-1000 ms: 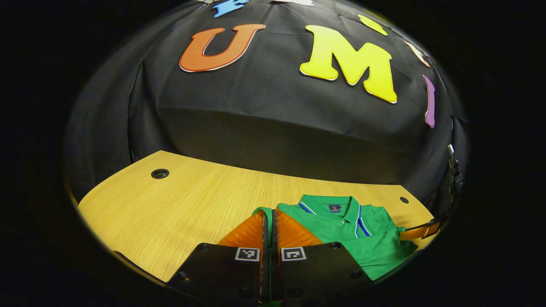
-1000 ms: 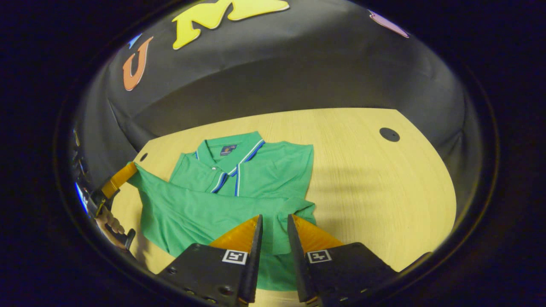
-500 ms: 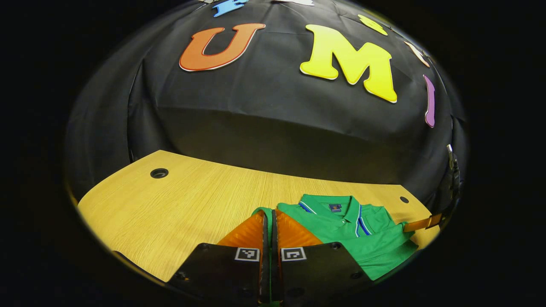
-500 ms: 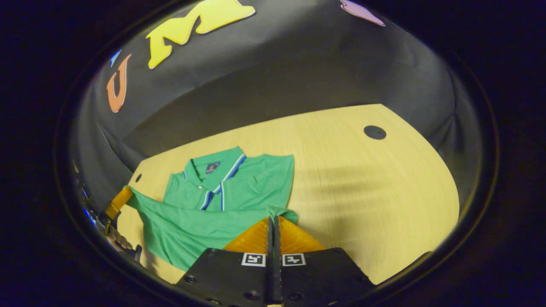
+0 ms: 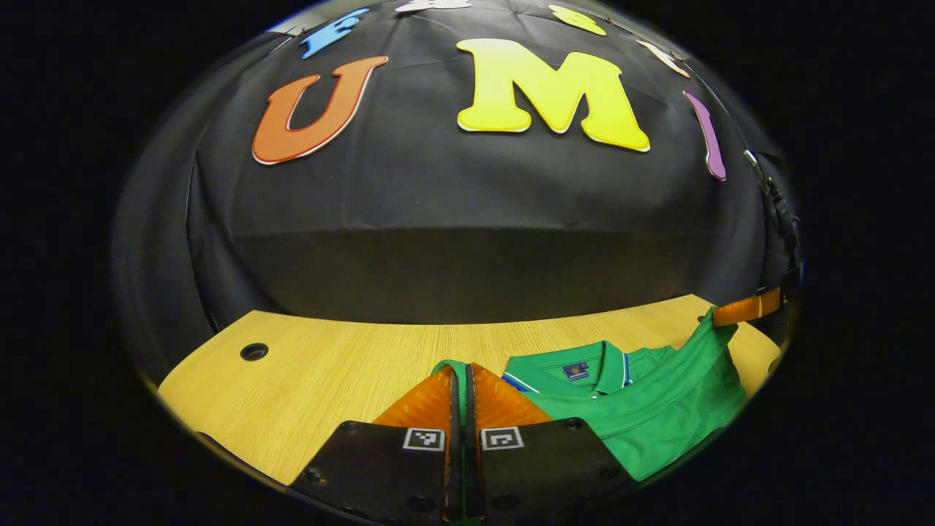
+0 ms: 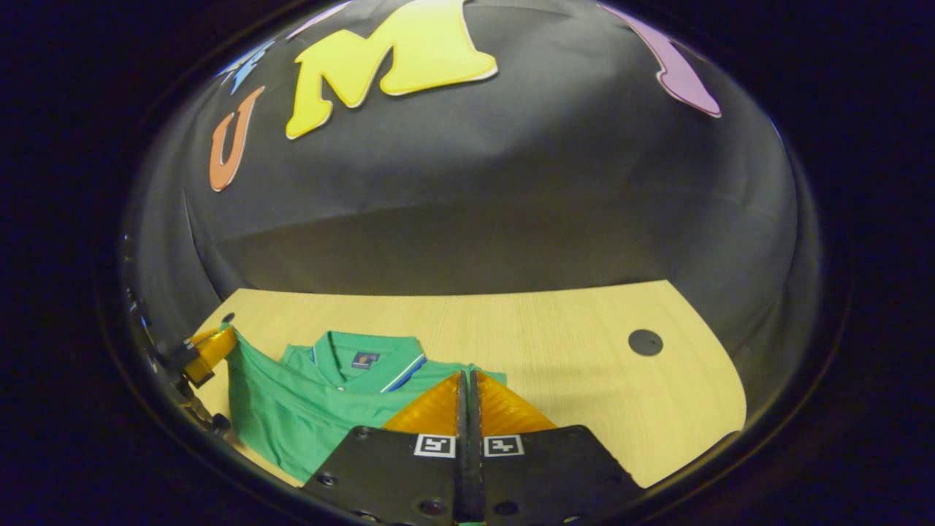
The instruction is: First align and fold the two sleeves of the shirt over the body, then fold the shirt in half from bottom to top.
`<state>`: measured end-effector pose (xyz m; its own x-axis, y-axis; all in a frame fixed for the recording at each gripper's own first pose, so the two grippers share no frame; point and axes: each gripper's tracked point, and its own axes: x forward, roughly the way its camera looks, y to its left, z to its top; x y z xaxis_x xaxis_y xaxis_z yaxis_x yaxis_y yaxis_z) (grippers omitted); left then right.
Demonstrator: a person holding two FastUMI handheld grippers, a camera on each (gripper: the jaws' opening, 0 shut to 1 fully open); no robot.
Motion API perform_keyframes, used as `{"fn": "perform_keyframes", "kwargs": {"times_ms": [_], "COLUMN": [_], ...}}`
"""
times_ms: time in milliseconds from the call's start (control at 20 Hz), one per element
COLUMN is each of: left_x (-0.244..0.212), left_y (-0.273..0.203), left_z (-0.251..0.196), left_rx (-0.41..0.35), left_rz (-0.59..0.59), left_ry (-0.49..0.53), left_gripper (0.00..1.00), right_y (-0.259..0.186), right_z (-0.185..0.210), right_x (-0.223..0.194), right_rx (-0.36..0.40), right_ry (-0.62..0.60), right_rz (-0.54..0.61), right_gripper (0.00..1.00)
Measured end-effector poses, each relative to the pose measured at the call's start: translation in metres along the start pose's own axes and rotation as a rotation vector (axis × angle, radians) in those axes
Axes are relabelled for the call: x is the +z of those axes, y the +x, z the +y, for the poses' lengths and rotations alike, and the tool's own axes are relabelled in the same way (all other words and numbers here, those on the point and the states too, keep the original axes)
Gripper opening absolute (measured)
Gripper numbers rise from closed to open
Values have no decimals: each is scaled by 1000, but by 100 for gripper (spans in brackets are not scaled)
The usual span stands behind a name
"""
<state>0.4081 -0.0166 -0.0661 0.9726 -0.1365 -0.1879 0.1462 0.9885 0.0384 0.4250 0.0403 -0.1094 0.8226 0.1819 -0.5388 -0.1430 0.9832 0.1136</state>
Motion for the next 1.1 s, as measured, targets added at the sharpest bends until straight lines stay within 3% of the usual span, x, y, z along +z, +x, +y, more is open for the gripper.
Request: {"fn": "perform_keyframes", "kwargs": {"times_ms": [250,350,600,700,750,850,900,1000,1100], "left_x": [-11,-22,-29,-34,-37,-44,-45,-40,-27], "left_y": [33,42,48,43,42,31,26,5,-18], "left_z": [13,21,29,25,29,31,31,35,40], "left_rx": [32,39,23,22,51,70,79,96,118], "left_rz": [17,38,37,62,73,101,102,93,57], "left_ry": [7,16,40,23,24,-8,-51,-91,-61], "left_gripper": [4,4,6,13,42,100,98,99,99], "right_y": [37,59,78,70,64,48,36,17,-9], "right_z": [-11,-25,-22,-22,-24,-7,0,-1,-4], "right_x": [4,5,3,1,-2,3,5,8,15], "right_rx": [-45,-112,-113,-136,-152,-76,-46,-75,-122], "right_ry": [2,-59,-68,-94,-101,-89,-69,-43,-60], "right_rz": [-10,-24,-53,-61,-58,-82,-95,-120,-170], "right_gripper": [0,0,0,3,3,41,60,97,97]}}
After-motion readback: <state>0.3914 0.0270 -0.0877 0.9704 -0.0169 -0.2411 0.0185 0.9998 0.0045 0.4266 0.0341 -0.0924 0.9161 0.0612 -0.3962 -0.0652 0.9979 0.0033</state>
